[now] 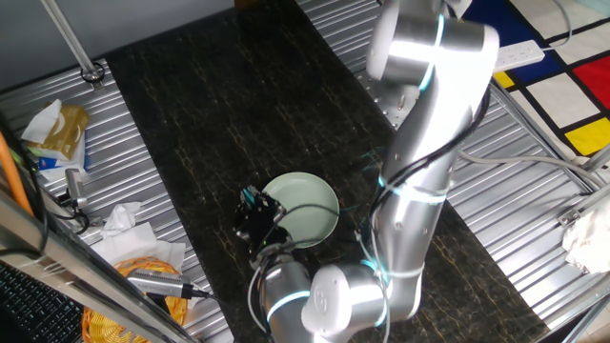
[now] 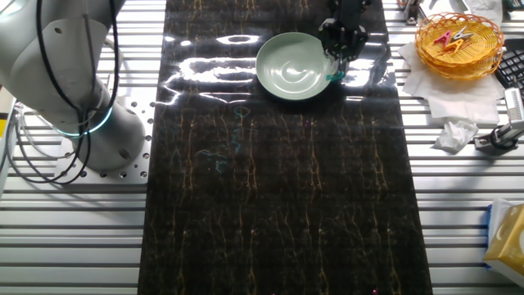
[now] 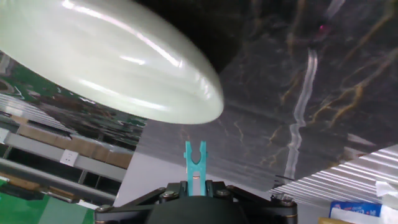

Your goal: Use a clamp

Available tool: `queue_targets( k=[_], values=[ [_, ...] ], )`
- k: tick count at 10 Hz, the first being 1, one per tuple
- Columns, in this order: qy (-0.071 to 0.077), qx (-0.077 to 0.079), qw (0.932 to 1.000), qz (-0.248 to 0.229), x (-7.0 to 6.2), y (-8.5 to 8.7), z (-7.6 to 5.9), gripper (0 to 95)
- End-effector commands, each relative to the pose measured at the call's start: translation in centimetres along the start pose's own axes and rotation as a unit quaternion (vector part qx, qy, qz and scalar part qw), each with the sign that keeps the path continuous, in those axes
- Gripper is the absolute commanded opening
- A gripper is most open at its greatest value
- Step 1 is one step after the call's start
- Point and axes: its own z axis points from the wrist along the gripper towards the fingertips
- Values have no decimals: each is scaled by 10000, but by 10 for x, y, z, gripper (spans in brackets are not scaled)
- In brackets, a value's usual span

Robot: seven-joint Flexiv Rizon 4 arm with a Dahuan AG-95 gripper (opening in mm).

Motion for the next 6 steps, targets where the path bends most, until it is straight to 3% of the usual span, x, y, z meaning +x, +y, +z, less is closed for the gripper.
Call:
queue_targets(
  k=[1,6],
  values=[
    [-23,-19,10000,34,-10,-4,9,0],
    [-40,84,9999,82,-17,0,20,0]
  ],
)
